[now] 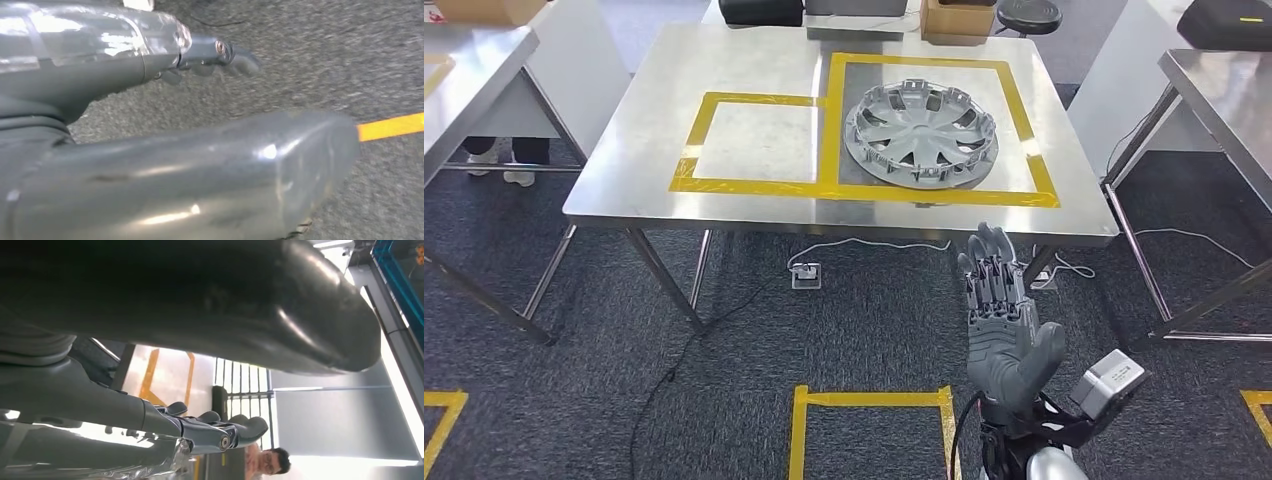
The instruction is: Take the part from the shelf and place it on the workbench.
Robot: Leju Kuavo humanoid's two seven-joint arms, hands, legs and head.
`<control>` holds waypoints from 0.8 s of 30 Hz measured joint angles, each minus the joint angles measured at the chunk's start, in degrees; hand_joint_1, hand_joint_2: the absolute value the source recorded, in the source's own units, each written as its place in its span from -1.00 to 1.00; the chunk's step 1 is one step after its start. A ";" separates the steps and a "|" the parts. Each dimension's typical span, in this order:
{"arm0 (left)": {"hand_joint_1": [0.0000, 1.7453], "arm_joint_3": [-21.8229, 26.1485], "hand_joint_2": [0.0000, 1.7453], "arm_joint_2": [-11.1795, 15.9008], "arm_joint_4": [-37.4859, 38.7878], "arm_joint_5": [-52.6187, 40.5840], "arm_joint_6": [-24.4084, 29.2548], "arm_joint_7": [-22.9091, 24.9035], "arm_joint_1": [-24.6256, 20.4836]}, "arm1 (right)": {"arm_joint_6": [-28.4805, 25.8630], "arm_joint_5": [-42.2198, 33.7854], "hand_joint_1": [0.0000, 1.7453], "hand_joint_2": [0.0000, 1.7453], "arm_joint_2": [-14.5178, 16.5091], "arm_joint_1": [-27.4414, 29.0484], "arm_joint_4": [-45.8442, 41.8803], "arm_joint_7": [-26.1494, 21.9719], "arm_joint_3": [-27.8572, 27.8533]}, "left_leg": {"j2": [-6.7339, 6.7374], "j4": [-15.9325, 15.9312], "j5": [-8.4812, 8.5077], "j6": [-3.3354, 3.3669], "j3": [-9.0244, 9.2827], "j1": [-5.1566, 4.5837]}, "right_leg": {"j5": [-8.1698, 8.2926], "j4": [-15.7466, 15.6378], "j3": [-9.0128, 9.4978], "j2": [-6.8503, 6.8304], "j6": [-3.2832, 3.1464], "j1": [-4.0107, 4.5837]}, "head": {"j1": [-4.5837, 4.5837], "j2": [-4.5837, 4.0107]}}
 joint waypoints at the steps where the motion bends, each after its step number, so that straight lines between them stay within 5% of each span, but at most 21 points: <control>1: -1.00 -0.01 -1.00 0.11 0.00 -0.17 -0.14 0.19 -0.04 | -0.15 -0.67 -1.00 -1.00 0.01 0.21 0.61 -0.53 -0.01 | 0.04 -0.02 0.72 0.38 -0.74 0.00 | -2.73 2.15 -0.48 0.11 0.31 -0.10 | 0.17 0.00; 3: -1.00 -0.03 -1.00 0.29 -0.01 -0.61 -0.50 0.60 -0.06 | -0.42 -1.81 -1.00 -1.00 0.04 0.48 1.88 -1.69 -0.05 | 0.02 0.05 2.18 0.80 -2.57 -0.22 | -8.66 8.93 -1.33 0.13 0.73 -0.13 | 0.81 0.00; 4: -1.00 -0.05 -1.00 0.37 -0.01 -0.75 -0.65 0.79 -0.06 | -0.55 -2.21 -1.00 -1.00 0.08 0.62 2.57 -2.19 -0.13 | 0.03 0.13 2.92 0.88 -3.55 -0.34 | -10.04 11.95 -1.38 0.13 0.79 -0.13 | 1.06 0.00; 6: -1.00 -0.09 -1.00 0.53 -0.02 -0.94 -0.85 1.14 -0.04 | -0.72 -2.86 -1.00 -1.00 0.16 0.95 4.36 -2.97 -0.32 | 0.06 0.36 4.33 0.90 -5.61 -0.61 | -8.88 13.86 0.19 0.15 0.55 -0.11 | 1.59 0.00; 9: -1.00 -0.10 -1.00 0.69 -0.04 -1.03 -0.97 1.39 -0.04 | -0.73 -3.22 -1.00 -1.00 0.25 1.13 6.15 -3.44 -0.51 | 0.13 0.67 5.94 0.62 -7.67 -1.06 | -4.89 3.84 7.66 0.24 -0.80 0.11 | 2.14 0.00; 12: -1.00 -0.10 -1.00 0.76 -0.13 -1.40 -0.98 1.46 -0.05 | -0.86 -4.03 -1.00 -1.00 0.28 1.13 6.91 -3.82 -0.85 | 0.37 0.71 7.54 -0.26 -8.61 -1.11 | -5.73 -4.74 12.47 0.34 -1.85 0.64 | 2.08 0.00; 14: -1.00 -0.11 -1.00 0.80 -0.16 -1.80 -0.97 1.15 0.03 | -0.56 -5.35 -1.00 -1.00 0.31 1.26 7.68 -4.26 -1.10 | 0.47 0.84 7.89 -0.93 -9.24 -0.93 | -5.01 -5.32 11.88 0.18 -2.24 0.70 | 2.12 0.00; 15: -1.00 -0.12 -1.00 0.80 -0.18 -2.00 -0.93 0.81 0.06 | -0.11 -6.24 -1.00 -1.00 0.35 1.29 8.34 -4.49 -1.31 | 0.44 1.63 6.68 -1.25 -9.70 -0.85 | -4.39 -5.48 11.30 0.05 -2.54 0.64 | 2.01 0.00; 19: -1.00 -0.15 -1.00 0.77 -0.40 -2.73 -0.75 -0.49 0.03 | 2.86 -10.02 -1.00 -1.00 0.81 1.22 13.79 -4.93 -2.43 | 0.20 13.10 -3.58 -2.31 -12.35 -0.47 | -1.74 -5.19 7.79 -0.29 -3.13 0.52 | 0.78 0.00; 21: -1.00 -0.19 -1.00 0.66 -0.52 -3.00 -0.82 -0.60 0.00 | 4.19 -11.45 -1.00 -1.00 1.22 0.96 18.19 -4.50 -2.69 | 0.19 16.62 -2.59 -2.63 -11.73 -0.40 | -0.48 -4.48 5.52 -0.36 -2.95 0.49 | 0.49 0.00; 23: -1.00 -0.28 -1.00 0.51 -0.64 -3.33 -0.97 -0.56 -0.06 | 6.07 -13.32 -1.00 -1.00 1.69 0.18 23.73 -3.73 -2.68 | 0.20 13.15 1.07 -2.73 -7.78 -0.23 | 0.49 -3.37 3.20 -0.40 -2.58 0.40 | 0.12 0.00; 24: -1.00 -0.35 -1.00 0.39 -0.73 -3.51 -1.05 -0.51 -0.16 | 7.58 -14.67 -1.00 -1.00 1.96 -0.48 27.21 -3.54 -2.66 | 0.17 9.38 1.44 -2.71 -4.94 -0.21 | 0.86 -2.72 2.18 -0.38 -2.31 0.43 | -0.14 0.00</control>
